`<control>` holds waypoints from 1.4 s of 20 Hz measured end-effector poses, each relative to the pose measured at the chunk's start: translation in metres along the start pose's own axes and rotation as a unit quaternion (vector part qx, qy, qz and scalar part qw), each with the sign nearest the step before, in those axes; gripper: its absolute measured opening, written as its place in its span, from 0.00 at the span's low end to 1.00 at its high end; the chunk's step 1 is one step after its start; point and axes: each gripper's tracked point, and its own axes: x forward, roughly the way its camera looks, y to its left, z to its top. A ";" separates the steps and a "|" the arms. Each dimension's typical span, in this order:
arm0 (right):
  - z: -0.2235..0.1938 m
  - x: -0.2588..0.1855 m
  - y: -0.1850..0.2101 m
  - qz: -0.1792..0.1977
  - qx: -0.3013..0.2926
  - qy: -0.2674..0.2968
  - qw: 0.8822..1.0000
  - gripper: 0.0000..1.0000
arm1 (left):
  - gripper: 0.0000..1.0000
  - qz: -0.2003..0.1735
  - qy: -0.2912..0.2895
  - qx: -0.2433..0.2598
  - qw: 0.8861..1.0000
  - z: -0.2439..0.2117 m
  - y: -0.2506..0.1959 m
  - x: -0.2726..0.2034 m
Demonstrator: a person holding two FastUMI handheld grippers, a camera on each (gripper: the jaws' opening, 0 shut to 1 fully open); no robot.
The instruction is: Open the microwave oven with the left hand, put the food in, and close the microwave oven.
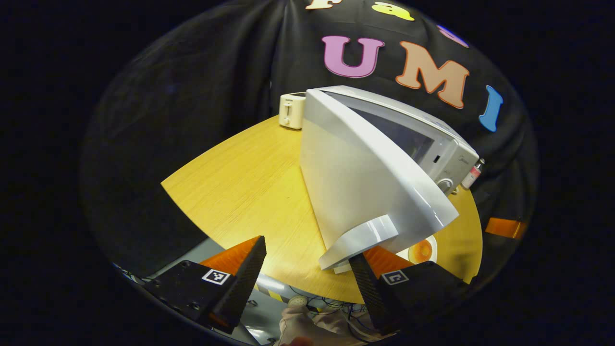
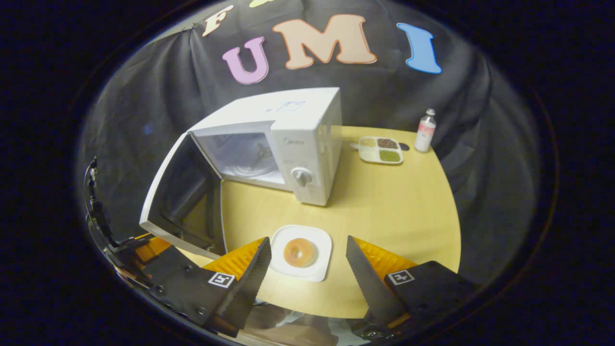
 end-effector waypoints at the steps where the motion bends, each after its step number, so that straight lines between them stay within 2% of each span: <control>1: -0.008 0.008 0.003 0.009 -0.001 0.014 1.000 0.99 | 0.98 0.008 0.002 -0.014 1.000 -0.001 0.009 -0.003; 5: -0.032 0.030 0.012 0.031 0.002 0.063 0.998 0.99 | 0.98 0.021 0.011 -0.074 0.997 -0.006 0.034 -0.015; 6: -0.035 0.035 0.013 0.034 0.002 0.072 0.997 0.93 | 0.98 0.025 0.010 -0.084 0.996 -0.007 0.038 -0.019; 7: -0.039 0.041 0.012 0.036 0.001 0.080 0.996 0.93 | 0.99 0.034 0.008 -0.087 0.996 -0.007 0.043 -0.021; 8: -0.042 0.047 0.011 0.037 0.000 0.087 0.995 1.00 | 0.98 0.049 0.004 -0.081 0.995 -0.006 0.051 -0.025; 9: -0.046 0.053 0.012 0.039 -0.001 0.095 0.995 1.00 | 0.99 0.068 -0.005 -0.073 0.995 -0.002 0.063 -0.030; 12: -0.058 0.071 0.013 0.046 0.003 0.127 0.991 0.92 | 0.98 0.124 -0.029 -0.070 0.989 0.013 0.097 -0.047; 17: -0.080 0.101 0.014 0.052 -0.006 0.170 0.984 0.93 | 0.98 0.200 -0.084 -0.109 0.970 0.043 0.142 -0.090; 18: -0.082 0.106 0.017 0.057 -0.005 0.174 0.983 0.99 | 0.98 0.213 -0.100 -0.113 0.965 0.050 0.149 -0.100; 19: -0.084 0.109 0.017 0.057 -0.009 0.178 0.982 0.99 | 0.98 0.226 -0.114 -0.116 0.960 0.056 0.151 -0.111; 20: -0.085 0.111 0.016 0.056 -0.014 0.180 0.982 0.92 | 0.98 0.235 -0.124 -0.119 0.957 0.061 0.153 -0.120; 25: -0.098 0.129 0.010 0.051 -0.050 0.190 0.979 0.92 | 0.97 0.263 -0.174 -0.123 0.941 0.087 0.149 -0.138; 28: -0.100 0.138 0.011 0.046 -0.056 0.189 0.979 0.92 | 0.97 0.254 -0.183 -0.119 0.942 0.097 0.134 -0.134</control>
